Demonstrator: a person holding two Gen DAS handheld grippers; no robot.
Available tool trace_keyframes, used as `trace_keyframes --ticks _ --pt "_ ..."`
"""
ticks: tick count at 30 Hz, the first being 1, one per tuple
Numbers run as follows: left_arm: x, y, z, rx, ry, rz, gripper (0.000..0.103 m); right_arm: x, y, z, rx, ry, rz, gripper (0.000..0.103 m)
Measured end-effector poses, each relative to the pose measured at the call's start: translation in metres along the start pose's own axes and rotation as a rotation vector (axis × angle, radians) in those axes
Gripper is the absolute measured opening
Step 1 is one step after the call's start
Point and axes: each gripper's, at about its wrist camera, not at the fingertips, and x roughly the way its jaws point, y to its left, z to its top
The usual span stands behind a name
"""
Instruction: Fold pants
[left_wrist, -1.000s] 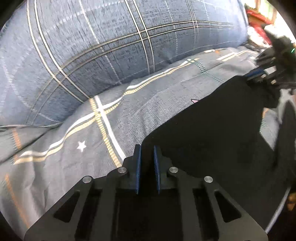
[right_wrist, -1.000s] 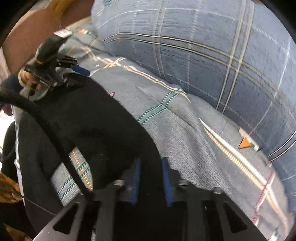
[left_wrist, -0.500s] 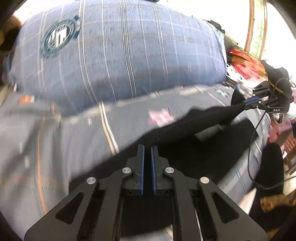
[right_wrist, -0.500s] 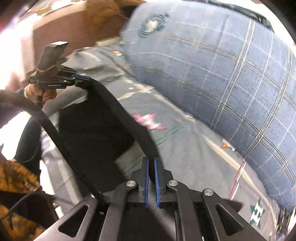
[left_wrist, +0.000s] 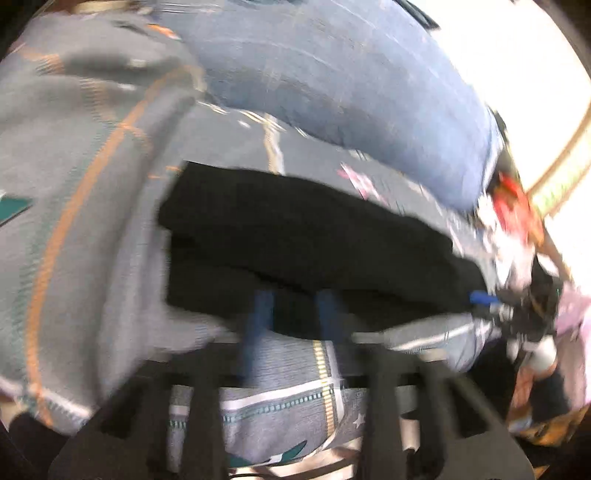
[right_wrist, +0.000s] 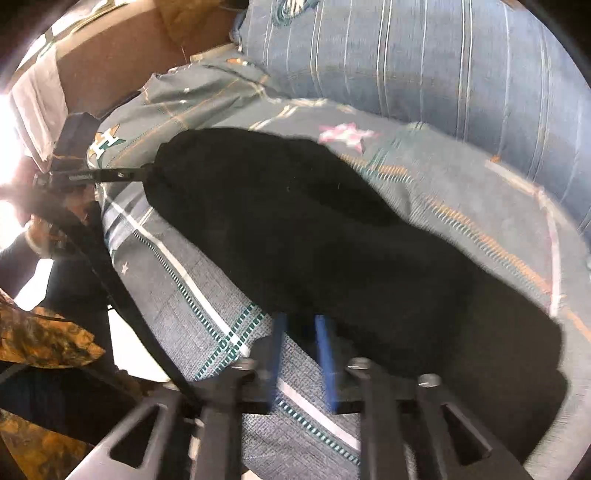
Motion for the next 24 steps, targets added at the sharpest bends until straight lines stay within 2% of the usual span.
trace_keyframes --ticks 1,3,5,7,9,13,17,20,21,22,23,24 --pt "-0.004 0.005 0.0 -0.039 -0.021 -0.008 0.069 -0.004 0.005 0.002 -0.01 -0.018 0.008 0.037" --pt "-0.009 0.015 0.004 -0.105 -0.065 -0.013 0.069 -0.011 0.019 0.009 -0.027 -0.07 0.048 0.037" --pt "-0.005 0.02 0.008 -0.128 -0.07 0.025 0.069 -0.012 0.035 0.023 -0.076 -0.113 0.051 0.037" --pt "0.004 0.023 0.014 -0.156 -0.062 0.091 0.069 -0.004 0.054 0.039 -0.131 -0.151 0.035 0.037" --pt "0.012 0.029 0.019 -0.197 -0.07 0.122 0.069 0.01 0.073 0.055 -0.167 -0.183 0.048 0.037" --pt "0.023 0.039 0.028 -0.219 -0.091 0.209 0.069 0.047 0.106 0.077 -0.258 -0.192 0.04 0.037" --pt "0.033 0.038 0.041 -0.205 -0.104 0.218 0.069 0.087 0.126 0.087 -0.357 -0.149 -0.004 0.037" --pt "0.045 0.037 0.05 -0.196 -0.122 0.205 0.069 0.098 0.123 0.089 -0.383 -0.154 -0.042 0.037" --pt "0.048 0.038 0.052 -0.2 -0.119 0.195 0.059 0.102 0.121 0.091 -0.378 -0.15 -0.017 0.036" --pt "0.049 0.037 0.053 -0.198 -0.119 0.201 0.035 0.105 0.119 0.093 -0.363 -0.148 0.004 0.028" --pt "0.049 0.034 0.054 -0.181 -0.12 0.23 0.026 0.106 0.114 0.096 -0.331 -0.148 0.034 0.017" --pt "0.048 0.031 0.054 -0.165 -0.126 0.244 0.019 0.105 0.108 0.1 -0.293 -0.144 0.067 0.015"
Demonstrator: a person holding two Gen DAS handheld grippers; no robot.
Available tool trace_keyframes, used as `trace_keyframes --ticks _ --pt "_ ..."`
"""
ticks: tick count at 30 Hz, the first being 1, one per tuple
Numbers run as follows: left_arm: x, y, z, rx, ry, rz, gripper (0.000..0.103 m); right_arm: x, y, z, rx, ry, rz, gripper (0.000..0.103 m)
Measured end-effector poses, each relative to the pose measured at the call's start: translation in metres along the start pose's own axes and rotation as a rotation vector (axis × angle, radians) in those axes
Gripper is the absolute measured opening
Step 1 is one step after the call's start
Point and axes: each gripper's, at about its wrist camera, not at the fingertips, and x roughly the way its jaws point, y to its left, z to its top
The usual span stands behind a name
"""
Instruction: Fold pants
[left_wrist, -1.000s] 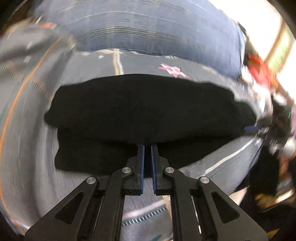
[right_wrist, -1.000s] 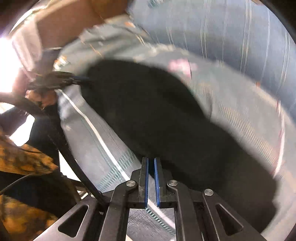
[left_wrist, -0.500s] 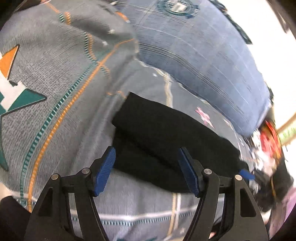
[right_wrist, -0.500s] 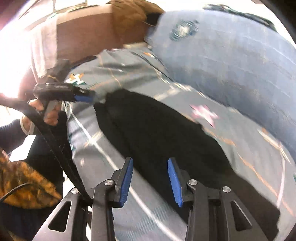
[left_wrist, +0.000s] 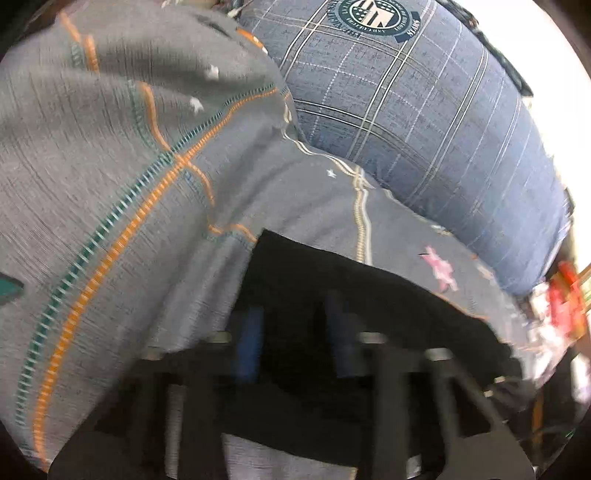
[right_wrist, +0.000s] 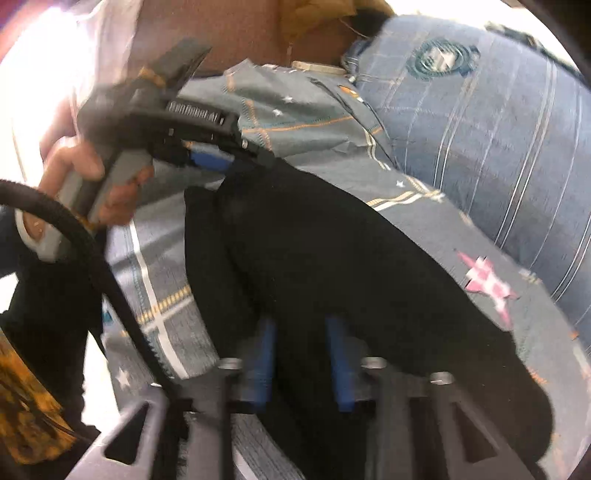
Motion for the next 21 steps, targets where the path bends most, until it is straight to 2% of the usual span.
trace_keyframes --ticks 1,6,10,12,14,16,18,19,20,21 --pt "-0.006 -0.001 -0.001 0.009 -0.014 0.002 0.011 -0.001 -0.003 0.002 0.022 -0.002 0.016 0.01" --pt "-0.052 -0.004 -0.009 0.06 -0.068 -0.034 0.011 -0.034 -0.014 0.014 0.095 -0.077 0.091 0.006" --pt "-0.047 0.004 -0.024 0.081 -0.022 0.015 0.011 -0.059 -0.011 0.016 0.108 -0.11 0.139 0.006" --pt "-0.03 0.015 -0.034 0.046 0.032 0.063 0.011 -0.054 -0.005 0.01 0.116 -0.094 0.155 0.006" --pt "-0.023 0.023 -0.041 0.02 0.046 0.077 0.011 -0.034 0.005 -0.002 0.118 -0.035 0.172 0.006" --pt "-0.025 0.024 -0.042 0.016 0.041 0.079 0.011 -0.016 0.016 -0.011 0.104 0.007 0.13 0.007" --pt "-0.033 0.021 -0.041 0.022 0.027 0.093 0.012 -0.009 0.022 -0.02 0.103 0.003 0.098 0.01" --pt "-0.039 0.017 -0.04 0.036 0.016 0.114 0.012 -0.011 0.02 -0.02 0.129 -0.009 0.11 0.015" --pt "-0.042 0.015 -0.04 0.044 0.008 0.127 0.012 -0.014 0.018 -0.02 0.155 -0.014 0.125 0.027" --pt "-0.049 0.011 -0.039 0.06 -0.01 0.149 0.013 -0.02 0.015 -0.021 0.181 -0.017 0.141 0.033"
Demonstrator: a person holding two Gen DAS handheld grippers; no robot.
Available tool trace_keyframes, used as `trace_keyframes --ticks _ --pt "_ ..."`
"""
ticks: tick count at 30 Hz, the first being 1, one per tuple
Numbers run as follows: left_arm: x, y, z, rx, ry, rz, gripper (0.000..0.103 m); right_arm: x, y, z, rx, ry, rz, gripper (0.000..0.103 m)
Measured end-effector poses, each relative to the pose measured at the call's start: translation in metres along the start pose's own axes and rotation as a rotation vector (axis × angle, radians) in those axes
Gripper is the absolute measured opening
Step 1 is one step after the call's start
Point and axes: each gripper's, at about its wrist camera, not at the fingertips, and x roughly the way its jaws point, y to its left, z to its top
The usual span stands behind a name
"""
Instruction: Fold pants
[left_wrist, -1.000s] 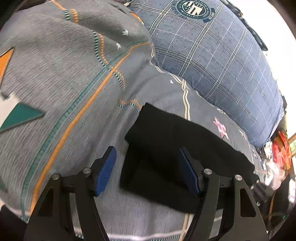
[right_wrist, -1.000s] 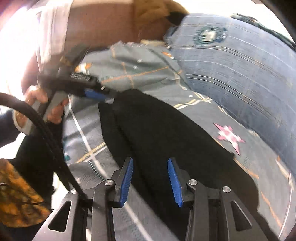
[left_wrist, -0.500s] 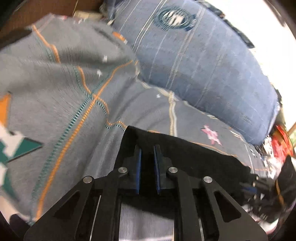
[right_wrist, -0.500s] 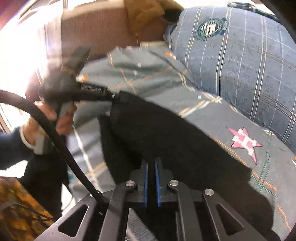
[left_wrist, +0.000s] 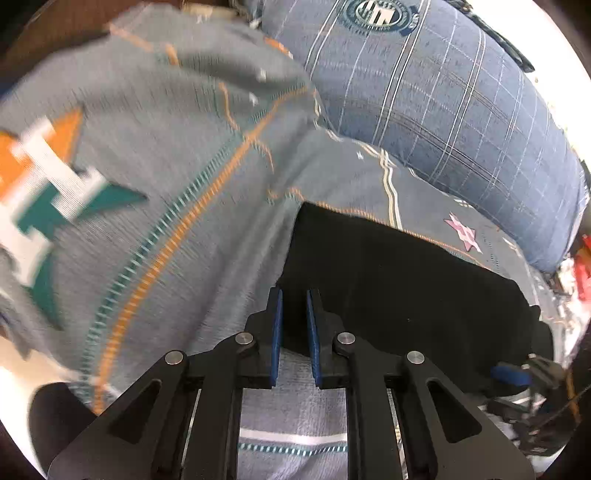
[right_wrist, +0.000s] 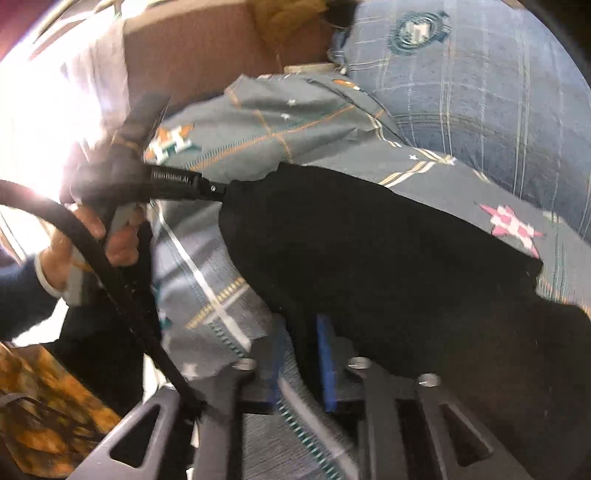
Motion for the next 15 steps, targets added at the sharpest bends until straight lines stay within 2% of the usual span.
trace_keyframes --ticks 1,2,4,7,9,11,15 --pt "-0.006 -0.004 0.0 0.012 -0.021 0.015 0.018 -0.007 -0.002 -0.002 0.013 -0.01 0.001 0.04" --pt "-0.013 -0.008 0.0 0.027 -0.046 0.022 0.022 -0.015 -0.004 -0.004 0.021 -0.024 -0.005 0.04" --pt "-0.023 -0.017 0.0 0.051 -0.08 0.009 0.038 -0.033 -0.01 -0.011 0.048 -0.047 -0.021 0.04" --pt "-0.03 -0.036 0.004 0.09 -0.105 -0.029 0.038 -0.065 -0.027 -0.028 0.114 -0.076 -0.078 0.04" --pt "-0.03 -0.054 0.006 0.128 -0.1 -0.081 0.038 -0.087 -0.041 -0.041 0.164 -0.088 -0.127 0.041" --pt "-0.025 -0.071 0.007 0.156 -0.085 -0.123 0.039 -0.112 -0.058 -0.056 0.22 -0.097 -0.193 0.041" --pt "-0.006 -0.124 0.005 0.261 -0.006 -0.267 0.039 -0.161 -0.092 -0.083 0.344 -0.115 -0.346 0.042"
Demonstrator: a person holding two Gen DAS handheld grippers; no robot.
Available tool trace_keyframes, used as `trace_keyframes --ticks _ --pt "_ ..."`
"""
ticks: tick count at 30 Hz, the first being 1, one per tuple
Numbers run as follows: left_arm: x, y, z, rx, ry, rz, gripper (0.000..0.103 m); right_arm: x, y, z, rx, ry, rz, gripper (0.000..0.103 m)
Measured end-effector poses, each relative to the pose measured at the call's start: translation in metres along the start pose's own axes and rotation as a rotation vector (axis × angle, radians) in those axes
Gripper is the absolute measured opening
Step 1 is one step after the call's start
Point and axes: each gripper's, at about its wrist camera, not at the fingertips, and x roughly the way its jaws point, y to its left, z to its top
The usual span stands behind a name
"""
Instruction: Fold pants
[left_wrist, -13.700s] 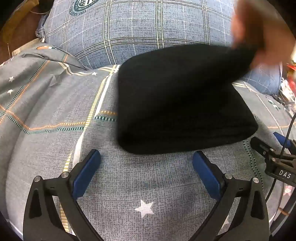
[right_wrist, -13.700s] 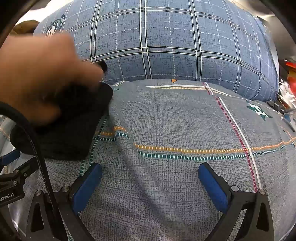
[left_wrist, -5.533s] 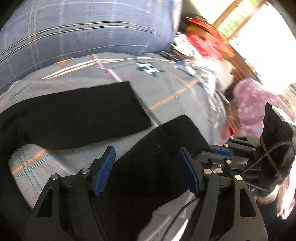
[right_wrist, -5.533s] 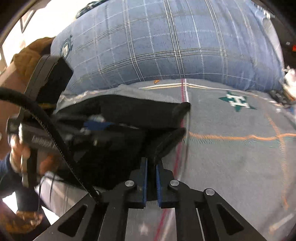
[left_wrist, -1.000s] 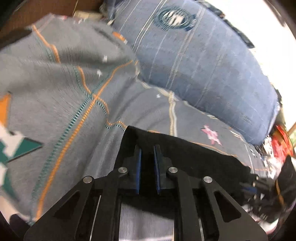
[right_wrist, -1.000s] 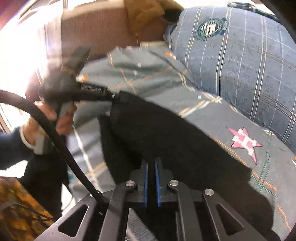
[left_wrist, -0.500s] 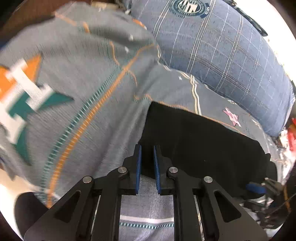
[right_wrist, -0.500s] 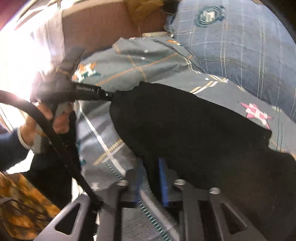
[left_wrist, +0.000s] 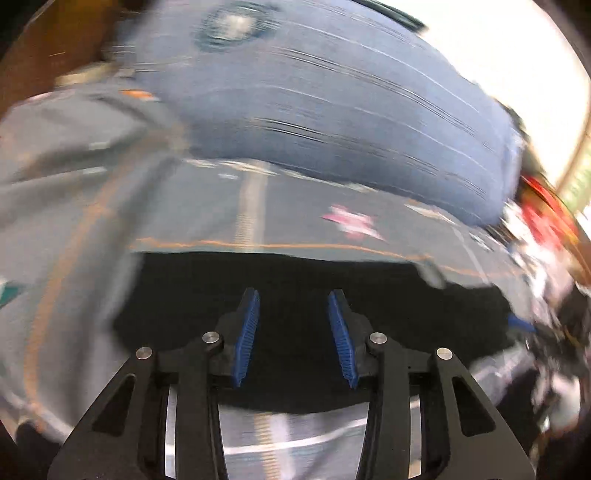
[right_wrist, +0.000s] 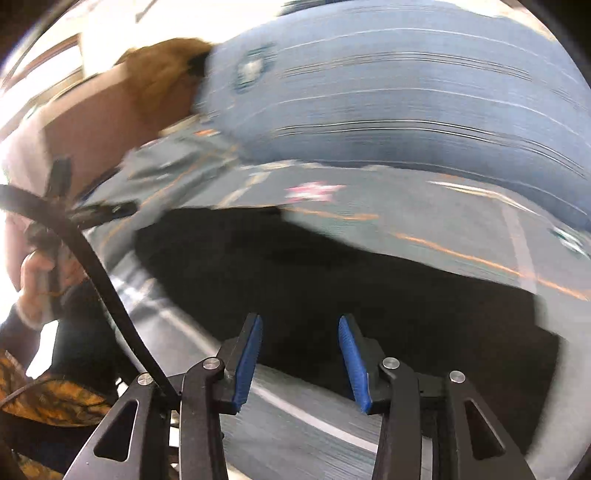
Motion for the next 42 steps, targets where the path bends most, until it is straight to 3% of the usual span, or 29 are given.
trace_keyframes --ticks 6,9,15,18,19,20,22,28,32,36,39,42 --pt "0.052 -0.088 0.017 0.244 0.083 -0.174 0.044 -0.04 -0.071 -0.009 0.191 -0.036 -0.229 0.049" --pt "0.073 -0.119 0.024 0.314 0.128 -0.223 0.044 -0.043 -0.102 -0.014 0.31 -0.036 -0.247 0.05" --pt "0.108 -0.166 0.025 0.49 0.231 -0.213 0.044 -0.028 -0.128 -0.007 0.319 0.006 -0.252 0.049" --pt "0.131 -0.182 0.014 0.568 0.286 -0.155 0.044 -0.004 -0.142 -0.005 0.324 0.046 -0.227 0.049" --pt "0.137 -0.186 0.009 0.592 0.296 -0.146 0.044 -0.001 -0.143 -0.006 0.317 0.032 -0.224 0.044" --pt "0.14 -0.19 0.006 0.608 0.299 -0.151 0.043 -0.001 -0.142 -0.005 0.296 0.005 -0.225 0.025" --pt "0.14 -0.194 0.001 0.628 0.292 -0.16 0.022 0.0 -0.139 -0.007 0.297 0.006 -0.192 0.011" --pt "0.125 -0.216 0.01 0.609 0.232 -0.232 0.006 -0.036 -0.109 -0.005 0.226 -0.052 -0.193 0.007" --pt "0.121 -0.241 0.009 0.638 0.183 -0.26 0.006 -0.071 -0.102 -0.007 0.24 -0.088 -0.257 0.007" --pt "0.134 -0.247 0.004 0.598 0.191 -0.235 0.006 -0.058 -0.119 -0.023 0.3 -0.027 -0.304 0.007" --pt "0.123 -0.229 0.012 0.536 0.184 -0.229 0.007 -0.026 -0.134 -0.027 0.308 0.044 -0.352 0.007" --pt "0.092 -0.189 0.026 0.454 0.126 -0.2 0.007 -0.034 -0.132 -0.025 0.317 0.043 -0.369 0.016"
